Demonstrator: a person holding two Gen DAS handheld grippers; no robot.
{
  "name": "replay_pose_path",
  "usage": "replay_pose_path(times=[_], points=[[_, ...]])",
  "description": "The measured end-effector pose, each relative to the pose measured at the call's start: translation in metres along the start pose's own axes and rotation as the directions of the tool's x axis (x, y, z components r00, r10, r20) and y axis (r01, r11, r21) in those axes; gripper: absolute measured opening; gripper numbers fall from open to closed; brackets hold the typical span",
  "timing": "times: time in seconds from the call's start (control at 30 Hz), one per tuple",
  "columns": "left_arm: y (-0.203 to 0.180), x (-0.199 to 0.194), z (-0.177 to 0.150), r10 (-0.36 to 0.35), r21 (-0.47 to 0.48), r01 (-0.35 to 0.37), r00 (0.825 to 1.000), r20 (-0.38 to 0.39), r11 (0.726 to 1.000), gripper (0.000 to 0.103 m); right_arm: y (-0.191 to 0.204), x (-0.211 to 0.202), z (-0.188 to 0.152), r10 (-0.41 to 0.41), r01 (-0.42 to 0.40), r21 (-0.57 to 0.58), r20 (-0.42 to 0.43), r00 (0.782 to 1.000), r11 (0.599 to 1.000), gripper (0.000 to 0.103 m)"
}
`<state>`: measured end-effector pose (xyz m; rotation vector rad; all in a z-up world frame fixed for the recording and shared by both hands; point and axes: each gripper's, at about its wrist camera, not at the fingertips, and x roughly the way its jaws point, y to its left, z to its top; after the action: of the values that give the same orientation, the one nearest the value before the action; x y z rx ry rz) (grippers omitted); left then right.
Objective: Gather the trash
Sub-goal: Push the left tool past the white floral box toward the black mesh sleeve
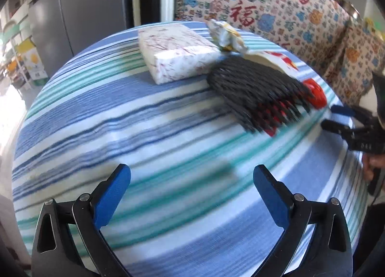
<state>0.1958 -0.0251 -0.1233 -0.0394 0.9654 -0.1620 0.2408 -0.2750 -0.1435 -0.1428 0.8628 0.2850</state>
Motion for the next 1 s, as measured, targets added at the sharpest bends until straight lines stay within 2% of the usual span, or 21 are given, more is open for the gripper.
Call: replay_pose_path(times=[0.07,0.13,0.2,0.3,0.47,0.53,0.73,0.9,1.0], points=[[0.005,0.008,0.013,0.03,0.014,-0.03,0.999,-0.016,0.999,0.101,0.0,0.002,0.003,-0.004,0.004,0.005,-0.002,1.0,1.0,0.089],[0.011,0.024,0.025,0.104,0.037,-0.102,0.993,-0.054,0.994,0.103,-0.001,0.004,0.005,-0.007,0.007,0.008,-0.004,1.0,1.0,0.09],[0.02,0.032,0.036,0.117,0.022,-0.116,0.992,-0.051,0.993,0.103,0.0,0.004,0.006,-0.009,0.009,0.011,-0.005,1.0,1.0,0.091],[0.018,0.042,0.05,0.114,0.028,-0.113,0.993,-0.039,0.993,0.103,0.0,0.005,0.006,-0.009,0.009,0.011,-0.005,1.0,1.0,0.091],[-0.009,0.059,0.068,0.084,0.087,-0.083,0.996,-0.007,0.993,0.103,0.0,0.005,0.006,-0.01,0.01,0.011,-0.005,1.0,1.0,0.091],[-0.018,0.066,0.078,0.092,0.104,-0.091,0.996,-0.002,0.99,0.103,0.0,0.005,0.006,-0.008,0.008,0.009,-0.005,1.0,1.0,0.091],[-0.015,0.088,0.105,0.144,-0.013,-0.144,0.99,-0.009,0.989,0.103,0.0,0.005,0.006,-0.007,0.007,0.008,-0.005,1.0,1.0,0.091],[-0.028,0.094,0.113,0.216,0.005,-0.216,0.976,0.024,0.976,0.102,0.0,0.006,0.006,-0.003,0.003,0.005,-0.006,1.0,1.0,0.092],[-0.023,0.091,0.112,0.201,-0.014,-0.201,0.979,0.045,0.98,0.096,-0.001,0.006,0.007,-0.002,0.002,0.004,-0.006,1.0,1.0,0.092]])
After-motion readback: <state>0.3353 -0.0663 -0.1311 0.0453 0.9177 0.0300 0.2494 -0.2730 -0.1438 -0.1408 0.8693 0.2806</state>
